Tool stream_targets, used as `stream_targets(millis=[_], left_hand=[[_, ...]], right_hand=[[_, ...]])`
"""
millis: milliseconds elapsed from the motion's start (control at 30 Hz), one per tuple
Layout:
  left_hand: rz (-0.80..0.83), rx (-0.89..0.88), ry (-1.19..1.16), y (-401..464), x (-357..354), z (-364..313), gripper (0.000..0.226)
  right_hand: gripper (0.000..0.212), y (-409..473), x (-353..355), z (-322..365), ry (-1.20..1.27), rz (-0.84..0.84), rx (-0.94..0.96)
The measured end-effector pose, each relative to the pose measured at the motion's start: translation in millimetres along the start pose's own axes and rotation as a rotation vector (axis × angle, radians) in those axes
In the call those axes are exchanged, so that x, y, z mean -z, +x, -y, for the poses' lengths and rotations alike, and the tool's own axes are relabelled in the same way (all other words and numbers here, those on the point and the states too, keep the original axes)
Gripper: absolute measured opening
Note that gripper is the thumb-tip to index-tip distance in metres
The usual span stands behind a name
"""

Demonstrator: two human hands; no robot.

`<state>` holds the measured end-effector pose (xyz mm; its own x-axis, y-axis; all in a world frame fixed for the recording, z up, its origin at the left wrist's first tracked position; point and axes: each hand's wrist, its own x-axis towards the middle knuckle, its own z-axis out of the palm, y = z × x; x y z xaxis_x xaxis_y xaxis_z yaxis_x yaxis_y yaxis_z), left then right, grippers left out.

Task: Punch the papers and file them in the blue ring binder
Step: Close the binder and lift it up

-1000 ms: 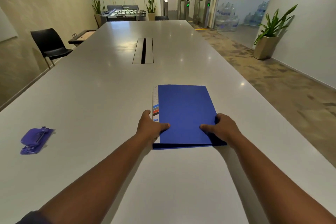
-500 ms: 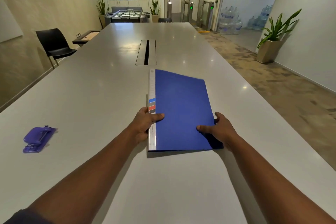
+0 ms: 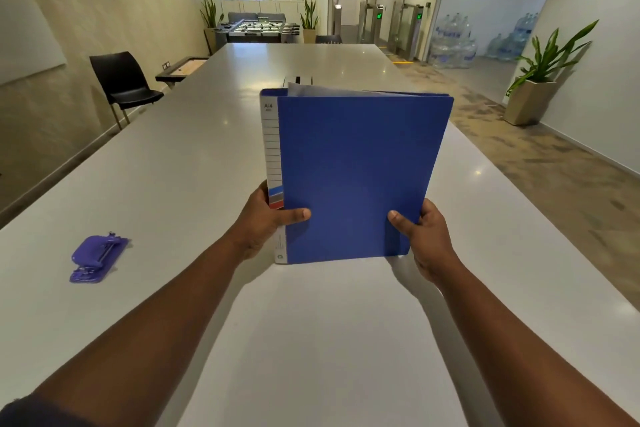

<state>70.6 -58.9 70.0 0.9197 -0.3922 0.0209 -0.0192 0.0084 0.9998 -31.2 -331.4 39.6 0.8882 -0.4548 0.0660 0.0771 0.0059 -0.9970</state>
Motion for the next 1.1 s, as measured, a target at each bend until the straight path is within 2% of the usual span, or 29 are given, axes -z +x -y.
stream_targets(millis=[100, 233, 400, 467, 567, 633, 833, 1000, 1100], left_hand=[[0.004, 0.022, -0.022, -1.6, 4.0, 9.2, 0.08], [0.014, 0.03, -0.049, 4.0, 6.2, 10.9, 0.064], [-0.133, 0.055, -0.033, 7.8, 7.4, 21.4, 0.047], [-0.183, 0.049, 0.085, 9.9, 10.3, 28.1, 0.058], [-0.206, 0.075, 0.229, 15.0, 18.3, 41.0, 0.103], [-0.228, 0.094, 0.31, 24.2, 26.4, 57.9, 0.118], [-0.267, 0.134, 0.504, 28.7, 22.1, 54.6, 0.096], [-0.283, 0.16, 0.595, 39.0, 27.7, 57.1, 0.087], [-0.299, 0.12, 0.673, 46.3, 33.4, 57.7, 0.069]], right_hand=[[0.04, 1.1, -1.9, -2.7, -0.067, 0.013, -0.012], [0.037, 0.8, -7.0, -1.3, -0.125, -0.013, -0.004], [0.045, 7.6, -18.4, -4.7, -0.226, -0.035, -0.028], [0.048, 10.5, -24.1, -7.6, -0.29, -0.037, -0.039], [0.045, 17.1, -31.9, -16.2, -0.409, -0.017, -0.1], [0.041, 20.8, -37.8, -21.1, -0.477, -0.008, -0.146], [0.037, 32.3, -51.5, -33.1, -0.636, -0.044, -0.19], [0.035, 40.4, -57.9, -38.9, -0.858, -0.058, -0.106], [0.04, 47.1, -60.6, -45.8, -1.059, -0.049, -0.037]])
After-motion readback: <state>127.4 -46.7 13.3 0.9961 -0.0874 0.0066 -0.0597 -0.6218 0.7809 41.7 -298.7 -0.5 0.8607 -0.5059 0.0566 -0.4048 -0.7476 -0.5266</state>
